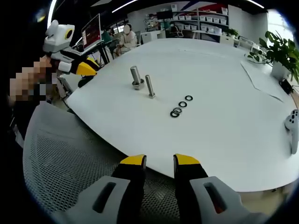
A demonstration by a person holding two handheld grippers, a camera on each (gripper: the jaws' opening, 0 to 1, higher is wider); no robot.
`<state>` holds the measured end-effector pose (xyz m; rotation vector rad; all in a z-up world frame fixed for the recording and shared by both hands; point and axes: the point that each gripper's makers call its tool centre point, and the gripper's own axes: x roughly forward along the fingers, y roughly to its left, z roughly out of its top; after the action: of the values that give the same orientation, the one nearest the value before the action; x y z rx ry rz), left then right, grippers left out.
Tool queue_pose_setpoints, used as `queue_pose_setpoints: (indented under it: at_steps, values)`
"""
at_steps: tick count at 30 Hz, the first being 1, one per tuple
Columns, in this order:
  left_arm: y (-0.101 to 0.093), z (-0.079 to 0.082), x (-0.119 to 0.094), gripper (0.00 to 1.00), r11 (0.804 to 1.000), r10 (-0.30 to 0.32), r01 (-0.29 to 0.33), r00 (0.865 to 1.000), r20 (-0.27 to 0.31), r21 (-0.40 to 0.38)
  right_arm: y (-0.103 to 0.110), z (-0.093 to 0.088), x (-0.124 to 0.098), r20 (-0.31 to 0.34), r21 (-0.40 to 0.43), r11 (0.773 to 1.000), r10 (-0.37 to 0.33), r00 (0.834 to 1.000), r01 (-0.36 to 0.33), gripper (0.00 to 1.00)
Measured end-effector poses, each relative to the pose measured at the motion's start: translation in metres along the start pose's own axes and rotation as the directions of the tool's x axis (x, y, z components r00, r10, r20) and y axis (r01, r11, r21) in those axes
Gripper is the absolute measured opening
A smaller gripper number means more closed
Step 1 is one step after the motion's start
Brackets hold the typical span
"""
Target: Place the washer onto the threaded stud by aligning its center hole with the stud, sliding it down to the base, and recovering from edge contact or off-axis alignment until the washer reaches the visible bottom stop.
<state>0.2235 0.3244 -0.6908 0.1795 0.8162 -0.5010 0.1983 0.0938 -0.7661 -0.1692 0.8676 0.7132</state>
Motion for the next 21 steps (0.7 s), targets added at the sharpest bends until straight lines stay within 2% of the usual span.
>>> queue_pose_setpoints:
  at_steps: [3,6,10,13,15,21]
  values:
    - [0.005,-0.012,-0.012,0.18,0.999,0.034,-0.033,0.999,0.015,-0.026,0.0,0.0,0.0,-0.001,-0.001,1.0,0.001,1.0,-0.001,0.26]
    - [0.008,-0.021,-0.021,0.21,0.993,0.064,-0.06,0.997,0.043,-0.104,-0.001,0.0,0.0,0.0,-0.002,1.0,-0.001,1.0,0.001,0.27]
    - [0.014,-0.036,-0.032,0.22,0.985,0.107,-0.096,0.992,0.071,-0.146,-0.001,0.0,0.0,-0.002,-0.001,1.0,-0.001,1.0,0.001,0.27]
    - [0.01,-0.038,-0.04,0.27,0.978,0.13,-0.102,0.98,0.15,-0.182,-0.001,0.0,0.0,0.0,-0.001,1.0,0.0,1.0,0.0,0.27]
    - [0.008,-0.047,-0.044,0.29,0.979,0.131,-0.106,0.982,0.139,-0.174,-0.001,0.0,0.0,-0.001,0.002,1.0,0.0,1.0,0.0,0.27]
    - [0.009,-0.063,-0.05,0.39,0.971,0.175,-0.141,0.97,0.171,-0.195,-0.002,-0.001,0.0,-0.007,0.009,1.0,-0.006,1.0,0.006,0.27]
